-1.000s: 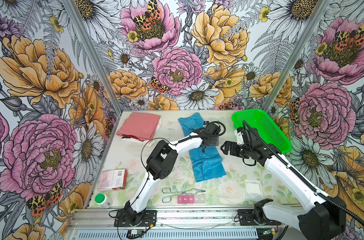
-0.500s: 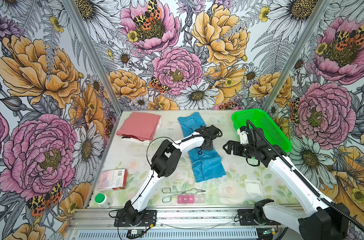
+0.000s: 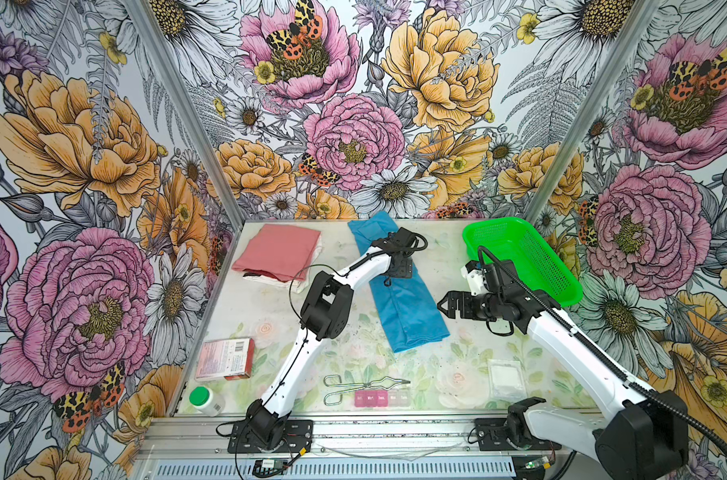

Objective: Fold and stack t-shirts
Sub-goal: Move the T-shirt to the center of the board, then fold the T-shirt.

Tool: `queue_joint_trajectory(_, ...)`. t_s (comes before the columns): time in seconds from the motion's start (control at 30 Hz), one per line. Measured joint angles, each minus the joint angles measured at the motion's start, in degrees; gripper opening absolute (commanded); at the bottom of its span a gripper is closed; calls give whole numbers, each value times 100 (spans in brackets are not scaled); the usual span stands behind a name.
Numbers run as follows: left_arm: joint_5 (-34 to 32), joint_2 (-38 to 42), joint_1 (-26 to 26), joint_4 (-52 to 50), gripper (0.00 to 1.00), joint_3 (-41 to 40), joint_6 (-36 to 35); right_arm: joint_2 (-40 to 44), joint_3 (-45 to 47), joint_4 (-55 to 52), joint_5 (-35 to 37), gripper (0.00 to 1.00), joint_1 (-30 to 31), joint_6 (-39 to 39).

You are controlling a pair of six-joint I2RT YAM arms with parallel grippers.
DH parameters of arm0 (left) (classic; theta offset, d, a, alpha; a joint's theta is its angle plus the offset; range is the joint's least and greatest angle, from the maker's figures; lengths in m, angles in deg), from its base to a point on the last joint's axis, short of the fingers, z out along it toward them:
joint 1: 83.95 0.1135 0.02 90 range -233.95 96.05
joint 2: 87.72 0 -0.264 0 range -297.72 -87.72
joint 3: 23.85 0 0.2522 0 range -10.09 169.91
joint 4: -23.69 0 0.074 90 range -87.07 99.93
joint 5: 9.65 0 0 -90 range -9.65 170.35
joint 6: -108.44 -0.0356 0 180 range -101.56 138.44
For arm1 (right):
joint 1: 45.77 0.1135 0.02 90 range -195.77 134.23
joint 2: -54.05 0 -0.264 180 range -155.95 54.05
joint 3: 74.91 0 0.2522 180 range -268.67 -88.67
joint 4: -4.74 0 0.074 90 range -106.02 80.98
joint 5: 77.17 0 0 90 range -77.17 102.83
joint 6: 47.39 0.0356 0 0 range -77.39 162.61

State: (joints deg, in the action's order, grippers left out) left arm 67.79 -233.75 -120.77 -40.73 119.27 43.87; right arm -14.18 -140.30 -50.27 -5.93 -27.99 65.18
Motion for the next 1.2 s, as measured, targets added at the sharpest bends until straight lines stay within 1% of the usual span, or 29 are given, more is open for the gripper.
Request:
queue_joint_trajectory(0.1, 50, 138, -17, 90, 99, -216, -66, -260, 164, 98, 9, 99, 195, 2)
queue_joint_trajectory(0.17, 162, 450, -52, 195, 99, -688, -109, -433, 262, 188, 50, 99, 295, 2)
queue_joint_trajectory(0.23, 295, 935, -125, 302, 99, -1344, -146, -590, 323, 271, 98, 99, 358, 2)
queue_joint_trajectory(0.33, 544, 1978, -291, 688, 99, -2577, -144, -798, 350, 380, 229, 97, 404, -22)
queue_joint_trajectory(0.47, 892, 3609, -546, 1480, 99, -4347, 9, -1086, 348, 472, 555, 97, 516, -63)
queue_joint_trajectory(0.6, 1165, 4750, -793, 2291, 97, -5919, 321, -1427, 304, 490, 957, 97, 664, -59)
queue_joint_trajectory(0.63, 1209, 4913, -852, 2507, 93, -6264, 426, -1493, 280, 490, 1032, 97, 669, -55)
queue_joint_trajectory(0.67, 1246, 5040, -922, 2704, 87, -6599, 516, -1552, 247, 490, 1119, 97, 691, -52)
queue_joint_trajectory(0.77, 1412, 5213, -1161, 3357, 61, -7512, 848, -1646, 136, 520, 1292, 96, 702, -37)
queue_joint_trajectory(0.8, 1484, 5219, -1222, 3523, 54, -7707, 973, -1674, 94, 540, 1329, 94, 702, -37)
queue_joint_trajectory(0.83, 1561, 5219, -1298, 3716, 45, -7901, 1075, -1711, 57, 570, 1355, 91, 702, -42)
queue_joint_trajectory(0.87, 1613, 5217, -1357, 3860, 39, -8037, 1150, -1759, 15, 592, 1379, 87, 702, -46)
queue_joint_trajectory(0.9, 1650, 5217, -1408, 3954, 38, -8113, 1235, -1803, -11, 619, 1405, 84, 702, -48)
queue_joint_trajectory(0.97, 1676, 5217, -1508, 4179, 38, -8161, 1388, -1880, -28, 645, 1408, 73, 699, -42)
queue_joint_trajectory(1.0, 1676, 5217, -1547, 4295, 39, -8168, 1462, -1893, -28, 643, 1405, 71, 688, -44)
queue_joint_trajectory(1.07, 1668, 5217, -1609, 4505, 38, -8205, 1585, -1897, -28, 643, 1405, 69, 678, -39)
queue_joint_trajectory(1.2, 1648, 5217, -1670, 4712, 39, -8437, 1805, -1893, -28, 640, 1381, 69, 590, -59)
